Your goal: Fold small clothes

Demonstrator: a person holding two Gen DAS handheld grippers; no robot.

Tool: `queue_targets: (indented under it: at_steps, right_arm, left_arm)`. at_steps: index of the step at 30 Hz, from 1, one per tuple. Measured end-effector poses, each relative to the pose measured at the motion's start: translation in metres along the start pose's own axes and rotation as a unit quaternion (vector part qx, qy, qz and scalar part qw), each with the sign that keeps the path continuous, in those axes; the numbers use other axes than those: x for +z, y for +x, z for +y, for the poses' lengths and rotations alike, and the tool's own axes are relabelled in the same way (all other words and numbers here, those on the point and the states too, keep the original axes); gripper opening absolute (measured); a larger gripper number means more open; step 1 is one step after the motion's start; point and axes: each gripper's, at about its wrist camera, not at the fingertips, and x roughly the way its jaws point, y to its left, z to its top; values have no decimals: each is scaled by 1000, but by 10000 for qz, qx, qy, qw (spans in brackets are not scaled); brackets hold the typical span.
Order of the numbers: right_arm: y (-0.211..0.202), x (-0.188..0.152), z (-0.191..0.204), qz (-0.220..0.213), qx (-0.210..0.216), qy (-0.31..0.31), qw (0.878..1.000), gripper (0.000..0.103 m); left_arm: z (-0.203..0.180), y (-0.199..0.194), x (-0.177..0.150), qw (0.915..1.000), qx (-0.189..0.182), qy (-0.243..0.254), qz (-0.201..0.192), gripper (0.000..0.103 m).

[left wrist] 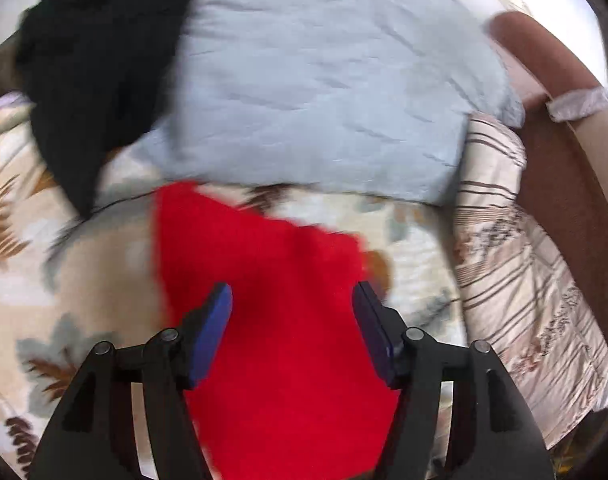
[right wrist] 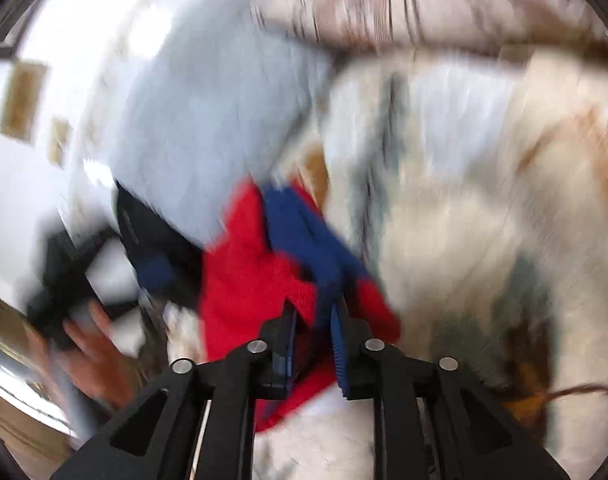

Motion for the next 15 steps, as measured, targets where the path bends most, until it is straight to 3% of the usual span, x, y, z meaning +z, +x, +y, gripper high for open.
queue_targets:
  at_steps: [2, 5, 6, 9, 11, 13, 15]
  right_arm:
    - [-11, 13, 19, -453, 204, -356, 9981, 24]
    - [28, 37, 53, -14, 478, -1069, 9931, 26]
    - [53, 45, 64, 325, 531, -1250, 9902, 27]
    - [118, 51, 73, 1216, 265, -1343, 9831, 27]
    - [143, 49, 72, 1466, -90, -1401, 9792, 27]
    - [159, 52, 79, 1637, -145, -1653, 9725, 5]
    - [149, 58, 94, 1285, 35, -2115, 9689, 1]
  left_arm:
    - [32, -2, -11, 9997, 46, -252, 37, 62]
    - [59, 4, -30, 9978, -153, -602, 217, 62]
    - [61, 6, -36, 9972, -214, -666, 246, 62]
    - [63, 12, -49, 9958, -411, -747, 319, 62]
    - [59, 18, -51, 9959, -448, -715, 340, 62]
    - [56, 19, -49, 9961, -471, -695, 278, 62]
    - [55, 19, -48, 9966, -482, -659, 105, 62]
